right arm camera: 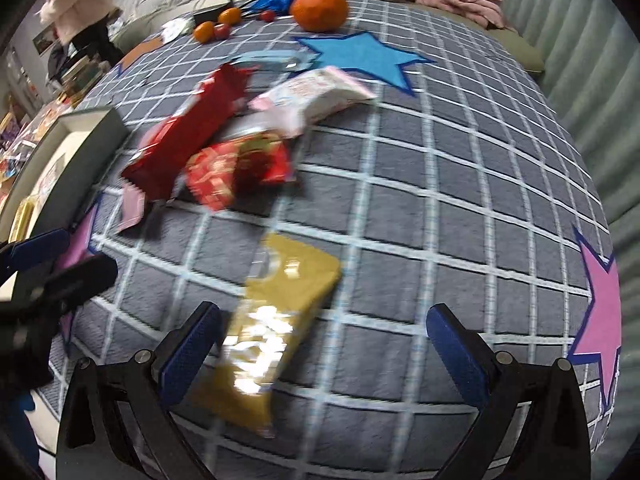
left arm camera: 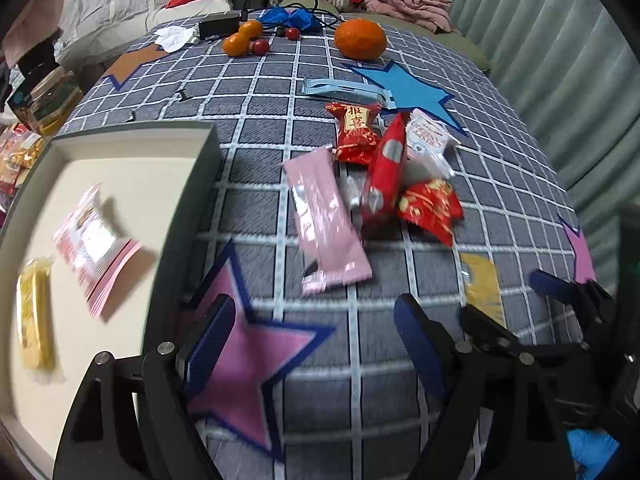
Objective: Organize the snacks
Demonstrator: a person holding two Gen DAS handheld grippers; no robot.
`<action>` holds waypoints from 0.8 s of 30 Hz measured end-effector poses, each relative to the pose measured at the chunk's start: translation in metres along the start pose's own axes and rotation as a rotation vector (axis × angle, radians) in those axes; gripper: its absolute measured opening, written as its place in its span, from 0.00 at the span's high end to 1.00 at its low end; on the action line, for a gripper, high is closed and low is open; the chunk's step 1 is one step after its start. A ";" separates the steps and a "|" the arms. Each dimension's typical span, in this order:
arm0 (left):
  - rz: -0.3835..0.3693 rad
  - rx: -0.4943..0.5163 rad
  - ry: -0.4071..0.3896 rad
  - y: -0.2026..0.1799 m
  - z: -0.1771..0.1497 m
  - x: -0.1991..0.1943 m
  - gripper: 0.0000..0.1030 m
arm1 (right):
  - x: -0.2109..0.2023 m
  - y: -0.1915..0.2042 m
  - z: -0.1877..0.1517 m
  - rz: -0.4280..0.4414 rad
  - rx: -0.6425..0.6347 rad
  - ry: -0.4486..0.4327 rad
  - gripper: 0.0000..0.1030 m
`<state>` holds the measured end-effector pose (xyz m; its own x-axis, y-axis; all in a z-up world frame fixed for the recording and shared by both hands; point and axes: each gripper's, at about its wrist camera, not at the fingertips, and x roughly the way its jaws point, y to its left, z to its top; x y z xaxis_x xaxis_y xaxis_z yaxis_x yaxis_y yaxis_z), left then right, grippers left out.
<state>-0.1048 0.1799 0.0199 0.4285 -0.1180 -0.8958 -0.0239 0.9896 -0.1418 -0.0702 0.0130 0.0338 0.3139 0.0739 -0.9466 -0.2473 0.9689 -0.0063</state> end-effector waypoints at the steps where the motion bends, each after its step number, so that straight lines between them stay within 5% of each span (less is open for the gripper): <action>1: 0.007 0.002 0.002 -0.001 0.003 0.004 0.18 | 0.000 -0.005 0.000 -0.004 0.005 -0.007 0.00; 11: 0.124 0.051 -0.025 -0.011 0.027 0.030 0.18 | -0.002 -0.018 -0.006 0.001 -0.001 -0.071 0.00; 13: 0.130 0.058 -0.036 -0.011 0.025 0.028 0.25 | -0.002 -0.018 -0.007 0.002 -0.003 -0.065 0.00; 16: 0.112 0.072 -0.041 -0.012 0.020 0.021 0.62 | -0.003 -0.016 -0.006 0.005 0.002 -0.049 0.00; 19: 0.103 0.076 -0.041 -0.013 0.010 0.016 0.65 | -0.010 -0.012 -0.007 0.004 -0.019 -0.083 0.24; 21: 0.103 0.083 -0.044 -0.016 -0.003 0.010 0.65 | -0.013 -0.010 -0.008 0.014 -0.032 -0.093 0.53; 24: 0.096 0.093 -0.043 -0.022 -0.028 -0.001 0.65 | -0.017 -0.016 -0.012 0.038 -0.023 -0.095 0.64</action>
<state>-0.1303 0.1564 0.0125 0.4663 -0.0210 -0.8844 0.0167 0.9997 -0.0150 -0.0828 -0.0069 0.0457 0.3892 0.1339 -0.9114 -0.2818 0.9593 0.0206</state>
